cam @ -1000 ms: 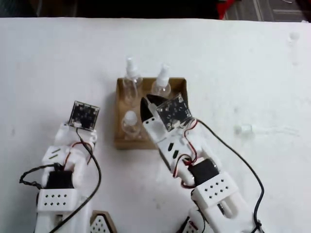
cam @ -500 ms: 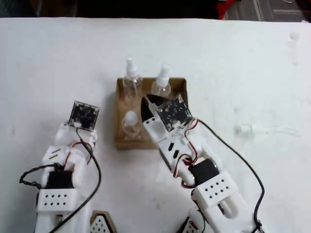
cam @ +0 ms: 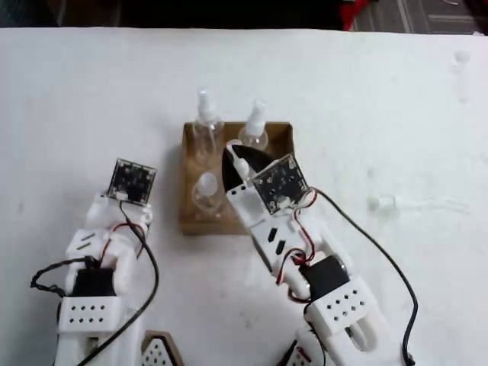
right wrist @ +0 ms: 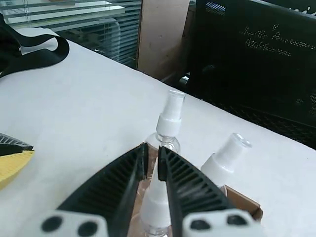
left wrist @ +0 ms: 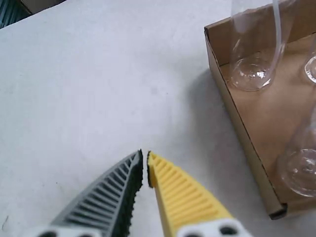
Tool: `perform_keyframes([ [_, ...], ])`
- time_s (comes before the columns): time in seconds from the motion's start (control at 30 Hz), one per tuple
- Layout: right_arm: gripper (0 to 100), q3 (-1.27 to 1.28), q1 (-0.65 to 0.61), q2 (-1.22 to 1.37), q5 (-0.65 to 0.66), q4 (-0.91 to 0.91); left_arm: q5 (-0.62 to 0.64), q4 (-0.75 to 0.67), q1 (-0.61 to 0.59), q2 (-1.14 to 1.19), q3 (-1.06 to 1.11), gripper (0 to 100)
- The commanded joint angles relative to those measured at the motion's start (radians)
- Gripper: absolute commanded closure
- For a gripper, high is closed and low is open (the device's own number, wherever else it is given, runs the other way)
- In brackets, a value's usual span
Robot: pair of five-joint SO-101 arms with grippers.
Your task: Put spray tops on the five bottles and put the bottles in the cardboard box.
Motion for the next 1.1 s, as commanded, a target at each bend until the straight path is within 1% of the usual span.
perform_keyframes([
  [0.0, 98.3, -0.011, 0.044, 0.016, 0.014, -0.039, -0.012, -0.006, 0.008, -0.015, -0.014, 97],
  [0.23, 97.7, -0.035, 0.044, 0.010, 0.006, -0.028, -0.012, -0.006, 0.007, -0.015, -0.014, 97],
  [0.3, 94.0, -0.097, 0.030, -0.008, -0.029, 0.074, -0.012, -0.006, 0.007, -0.015, -0.014, 97],
  [0.43, 81.6, -0.321, 0.027, 0.025, -0.163, 0.384, -0.014, -0.008, 0.010, -0.015, -0.014, 97],
  [0.53, 80.8, -0.430, 0.019, 0.116, -0.186, 0.495, -0.014, -0.008, 0.012, -0.015, -0.015, 97],
  [0.7, 80.6, -0.509, 0.016, 0.315, -0.187, 0.509, -0.014, -0.008, 0.008, -0.015, -0.015, 97],
  [0.77, 80.4, -0.537, 0.016, 0.366, -0.221, 0.521, -0.014, -0.008, 0.007, -0.015, -0.015, 97],
  [1.07, 80.7, -0.557, 0.021, 0.390, -0.233, 0.565, -0.014, -0.008, 0.007, -0.015, -0.015, 97],
])
